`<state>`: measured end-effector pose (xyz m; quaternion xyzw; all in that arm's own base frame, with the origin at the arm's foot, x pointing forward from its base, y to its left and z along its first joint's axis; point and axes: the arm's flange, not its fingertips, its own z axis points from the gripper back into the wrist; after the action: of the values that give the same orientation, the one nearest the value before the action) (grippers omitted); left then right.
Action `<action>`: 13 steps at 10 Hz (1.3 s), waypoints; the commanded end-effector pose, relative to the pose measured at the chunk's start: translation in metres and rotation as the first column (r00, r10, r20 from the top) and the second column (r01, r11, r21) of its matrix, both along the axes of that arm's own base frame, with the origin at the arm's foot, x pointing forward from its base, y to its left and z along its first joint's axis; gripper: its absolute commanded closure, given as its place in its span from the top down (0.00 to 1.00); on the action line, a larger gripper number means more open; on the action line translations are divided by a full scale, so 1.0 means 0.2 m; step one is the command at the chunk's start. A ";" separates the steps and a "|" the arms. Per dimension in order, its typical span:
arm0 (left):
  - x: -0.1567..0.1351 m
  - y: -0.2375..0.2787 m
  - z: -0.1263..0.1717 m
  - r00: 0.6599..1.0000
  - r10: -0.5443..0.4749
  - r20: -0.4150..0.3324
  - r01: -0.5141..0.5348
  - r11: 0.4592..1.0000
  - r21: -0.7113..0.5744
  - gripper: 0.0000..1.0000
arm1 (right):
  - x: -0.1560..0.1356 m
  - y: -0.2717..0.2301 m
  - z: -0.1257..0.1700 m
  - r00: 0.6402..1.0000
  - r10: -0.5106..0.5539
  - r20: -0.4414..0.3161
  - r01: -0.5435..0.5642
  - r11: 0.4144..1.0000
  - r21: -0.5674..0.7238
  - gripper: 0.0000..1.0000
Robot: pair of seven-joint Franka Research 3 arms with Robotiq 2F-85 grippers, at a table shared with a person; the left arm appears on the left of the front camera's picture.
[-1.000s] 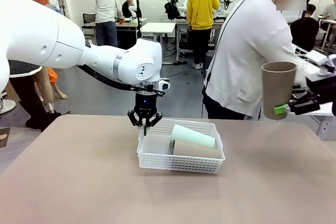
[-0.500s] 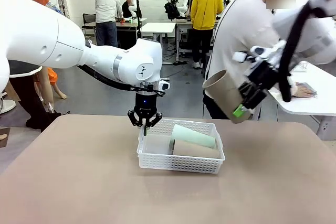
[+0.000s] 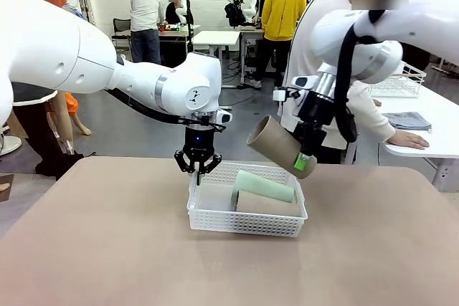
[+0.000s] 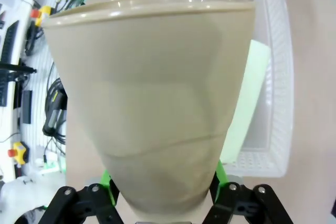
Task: Clean and organize the cups into the basket.
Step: Pick up the Reusable plastic cup from the right side of the table and stack it inside the Organizing basket in the center of the table.
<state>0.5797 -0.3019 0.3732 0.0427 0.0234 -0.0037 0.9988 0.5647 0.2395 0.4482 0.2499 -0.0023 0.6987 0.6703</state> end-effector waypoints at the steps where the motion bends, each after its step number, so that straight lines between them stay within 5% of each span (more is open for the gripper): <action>1: 0.00 0.01 0.01 1.000 0.001 0.002 -0.001 1.000 -0.001 0.03 | 0.08 0.10 -0.04 1.000 0.013 -0.024 -0.015 0.995 -0.103 0.79; 5: 0.00 0.01 0.01 1.000 0.001 0.002 -0.001 1.000 -0.001 0.03 | 0.12 0.23 -0.25 0.997 0.035 -0.071 -0.048 0.980 -0.195 0.79; 9: 0.00 0.01 0.01 1.000 0.001 0.002 -0.001 1.000 -0.001 0.03 | 0.12 0.26 -0.32 0.993 0.073 -0.092 -0.091 0.975 -0.204 0.79; 10: 0.00 0.01 0.01 1.000 0.001 0.002 -0.001 1.000 -0.001 0.03 | 0.12 0.27 -0.33 0.993 0.076 -0.092 -0.093 0.976 -0.196 0.97; 13: 0.00 0.01 0.01 1.000 0.001 0.002 -0.001 1.000 -0.001 0.03 | 0.13 0.26 -0.33 0.993 0.075 -0.090 -0.091 0.978 -0.189 1.00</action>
<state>0.5798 -0.3018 0.3730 0.0427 0.0235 -0.0036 0.9988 0.5830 0.2913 0.3812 0.2208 0.0985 0.7118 0.6595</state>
